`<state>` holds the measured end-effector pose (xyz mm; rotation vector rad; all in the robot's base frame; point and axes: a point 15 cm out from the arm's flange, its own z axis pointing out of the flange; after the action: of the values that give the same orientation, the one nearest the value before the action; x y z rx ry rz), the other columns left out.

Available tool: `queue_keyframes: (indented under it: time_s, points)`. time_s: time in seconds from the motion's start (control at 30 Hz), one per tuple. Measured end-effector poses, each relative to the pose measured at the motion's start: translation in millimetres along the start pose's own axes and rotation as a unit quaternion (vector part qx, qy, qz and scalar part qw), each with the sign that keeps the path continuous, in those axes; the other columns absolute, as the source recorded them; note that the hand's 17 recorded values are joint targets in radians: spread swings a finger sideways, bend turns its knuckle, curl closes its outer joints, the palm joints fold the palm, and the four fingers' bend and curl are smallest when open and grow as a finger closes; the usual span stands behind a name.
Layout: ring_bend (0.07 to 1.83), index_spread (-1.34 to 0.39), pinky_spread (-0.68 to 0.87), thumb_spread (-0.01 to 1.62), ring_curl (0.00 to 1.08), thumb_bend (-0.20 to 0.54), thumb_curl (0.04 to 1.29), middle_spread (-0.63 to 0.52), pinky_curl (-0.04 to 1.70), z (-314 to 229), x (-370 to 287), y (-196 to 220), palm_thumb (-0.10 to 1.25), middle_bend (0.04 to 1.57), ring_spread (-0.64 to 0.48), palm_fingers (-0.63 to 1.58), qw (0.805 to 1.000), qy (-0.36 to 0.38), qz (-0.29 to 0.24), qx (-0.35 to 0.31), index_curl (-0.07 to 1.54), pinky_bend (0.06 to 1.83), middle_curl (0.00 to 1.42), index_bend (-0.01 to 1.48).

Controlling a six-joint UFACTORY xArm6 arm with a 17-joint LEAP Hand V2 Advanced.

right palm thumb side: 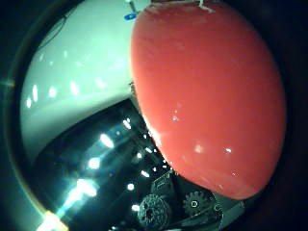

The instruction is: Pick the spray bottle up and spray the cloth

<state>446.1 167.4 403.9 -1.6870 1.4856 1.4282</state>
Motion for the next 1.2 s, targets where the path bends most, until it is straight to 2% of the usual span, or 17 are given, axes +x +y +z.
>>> queue_keyframes:
  time_s: [0.23,0.53,0.7,0.9,1.1,1.2]
  points:
    - [1.31,-0.2,-0.21,1.39,0.88,-0.004,0.39,-0.15,1.46,14,-72,0,0.93,1.36,-0.24,1.12,0.993,-0.076,-0.086,0.019,0.71,1.03,0.77,1.26]
    - [1.31,-0.2,-0.21,1.38,0.88,-0.006,0.41,-0.14,1.46,72,-150,-14,0.95,1.36,-0.25,1.11,0.966,-0.123,-0.219,0.062,0.71,1.03,0.78,1.26]
    - [1.3,-0.2,-0.21,1.38,0.88,-0.007,0.42,-0.14,1.46,111,-164,-25,0.94,1.36,-0.25,1.11,0.954,-0.134,-0.254,0.085,0.71,1.03,0.78,1.26]
    - [1.3,-0.2,-0.21,1.37,0.89,-0.007,0.44,-0.14,1.46,164,-169,-32,0.95,1.36,-0.25,1.11,0.944,-0.13,-0.291,0.082,0.71,1.03,0.79,1.26]
    - [1.3,-0.2,-0.21,1.37,0.89,-0.008,0.44,-0.14,1.46,212,-145,-61,0.94,1.36,-0.25,1.11,0.952,-0.145,-0.262,0.06,0.71,1.02,0.79,1.26]
    - [1.3,-0.2,-0.21,1.37,0.89,-0.007,0.45,-0.14,1.46,229,-148,-71,0.93,1.35,-0.25,1.11,0.948,-0.142,-0.278,0.063,0.71,1.03,0.79,1.26]
